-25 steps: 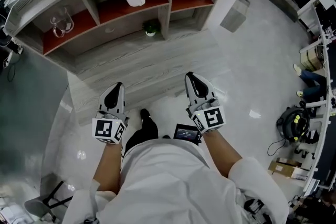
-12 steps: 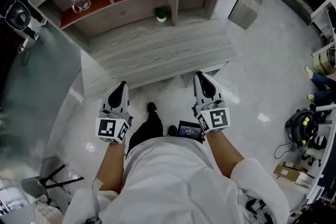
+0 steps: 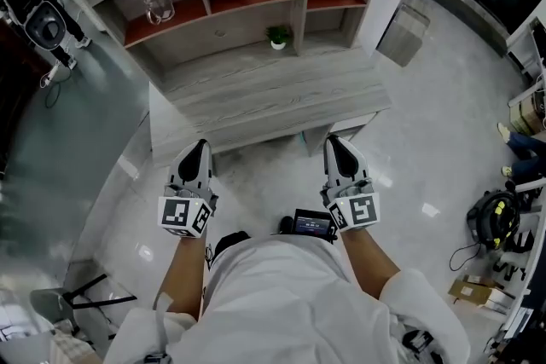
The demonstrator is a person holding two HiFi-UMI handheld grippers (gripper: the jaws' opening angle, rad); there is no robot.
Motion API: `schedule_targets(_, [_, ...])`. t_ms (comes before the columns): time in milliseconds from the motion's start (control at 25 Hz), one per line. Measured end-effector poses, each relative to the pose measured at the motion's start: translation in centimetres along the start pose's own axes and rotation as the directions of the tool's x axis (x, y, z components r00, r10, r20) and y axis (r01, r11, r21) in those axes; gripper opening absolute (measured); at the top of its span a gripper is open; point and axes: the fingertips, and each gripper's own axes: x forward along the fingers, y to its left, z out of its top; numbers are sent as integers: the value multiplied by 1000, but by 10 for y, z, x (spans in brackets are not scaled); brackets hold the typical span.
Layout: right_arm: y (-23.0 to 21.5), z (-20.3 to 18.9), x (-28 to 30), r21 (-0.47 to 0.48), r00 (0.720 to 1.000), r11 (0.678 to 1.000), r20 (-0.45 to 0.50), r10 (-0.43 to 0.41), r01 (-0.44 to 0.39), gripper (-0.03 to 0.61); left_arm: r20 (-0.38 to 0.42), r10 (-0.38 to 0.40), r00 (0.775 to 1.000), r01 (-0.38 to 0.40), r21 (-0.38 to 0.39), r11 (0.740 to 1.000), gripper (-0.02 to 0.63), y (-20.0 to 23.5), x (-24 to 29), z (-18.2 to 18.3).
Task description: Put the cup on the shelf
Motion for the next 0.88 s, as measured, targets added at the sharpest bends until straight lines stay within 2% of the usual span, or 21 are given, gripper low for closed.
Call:
schedule_targets(160, [21,3,3,-6,999,1000,-32,-19,18,40,-1,-3,1000,3,-16,1000,6,19,-17,-3])
schedule_targets(560, [120,6,16,-37,998,999,-58,-8,6,40,-10,-44,999,44,-31,999,6,75,-72,-14])
schedule_targets(880, [154,2,5,-45,993,998,-101,-55,50,38,-8,-90,996,89,-62,994,6,96,-100,-26])
